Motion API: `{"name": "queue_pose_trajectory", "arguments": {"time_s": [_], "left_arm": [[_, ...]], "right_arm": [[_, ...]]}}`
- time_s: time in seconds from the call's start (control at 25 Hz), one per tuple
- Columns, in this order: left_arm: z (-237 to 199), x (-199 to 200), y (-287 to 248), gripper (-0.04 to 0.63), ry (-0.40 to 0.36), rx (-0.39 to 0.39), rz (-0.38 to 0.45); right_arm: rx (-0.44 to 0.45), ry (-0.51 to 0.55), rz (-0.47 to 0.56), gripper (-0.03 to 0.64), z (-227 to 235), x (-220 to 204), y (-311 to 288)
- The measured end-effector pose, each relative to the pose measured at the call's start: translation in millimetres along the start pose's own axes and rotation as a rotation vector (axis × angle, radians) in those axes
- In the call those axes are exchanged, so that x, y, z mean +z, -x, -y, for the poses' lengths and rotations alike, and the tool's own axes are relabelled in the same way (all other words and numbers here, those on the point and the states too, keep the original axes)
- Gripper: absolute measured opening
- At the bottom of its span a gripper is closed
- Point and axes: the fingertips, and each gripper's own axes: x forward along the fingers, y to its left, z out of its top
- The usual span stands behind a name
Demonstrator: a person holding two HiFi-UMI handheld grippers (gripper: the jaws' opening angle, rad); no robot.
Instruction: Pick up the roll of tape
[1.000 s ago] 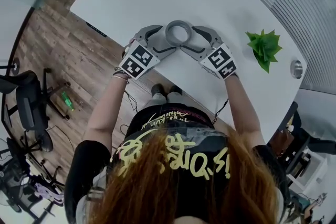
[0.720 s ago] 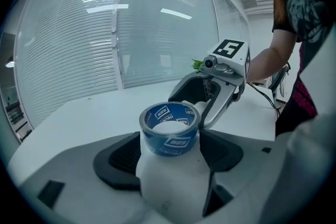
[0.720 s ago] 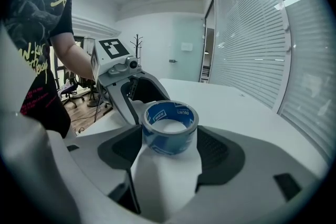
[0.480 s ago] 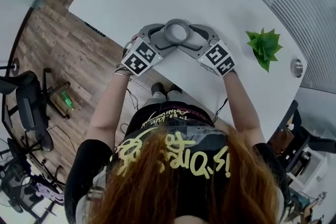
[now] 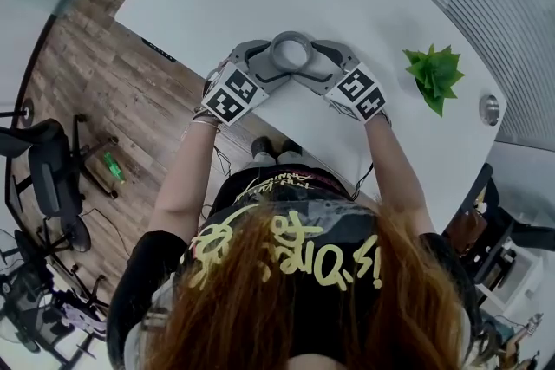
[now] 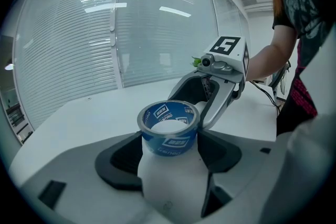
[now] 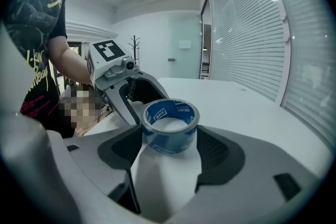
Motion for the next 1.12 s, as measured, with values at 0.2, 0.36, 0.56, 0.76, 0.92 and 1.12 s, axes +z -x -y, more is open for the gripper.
{"name": "queue_pose_trajectory", "arguments": {"time_s": [0.2, 0.36, 0.56, 0.76, 0.92, 1.12], "left_arm": [[-1.0, 1.0, 2.5, 0.32, -0.002, 0.004, 0.005], [0.3, 1.7, 2.1, 0.319, 0.012, -0.005, 0.007], [0.6, 13.3, 11.9, 0.319, 0.012, -0.019, 0.041], [-1.2, 30.5, 27.9, 0.318, 0.003, -0.003, 0.089], [-1.9, 45.5, 41.0, 0.318, -0.02, 0.01, 0.12], [1.1, 64.1, 56.3, 0.318, -0.038, 0.023, 0.157]], "right_arm": [[-0.006, -0.001, 0.0, 0.308, -0.7, 1.2, 0.0], [-0.007, -0.014, 0.02, 0.308, -0.1, 1.5, 1.8], [-0.005, -0.038, 0.064, 0.309, -1.1, 13.8, 10.4], [-0.011, -0.009, 0.097, 0.31, -2.8, 35.4, 20.9], [-0.013, 0.003, 0.126, 0.31, -4.1, 52.6, 30.8], [-0.015, 0.012, 0.152, 0.31, -7.3, 71.2, 45.0]]}}
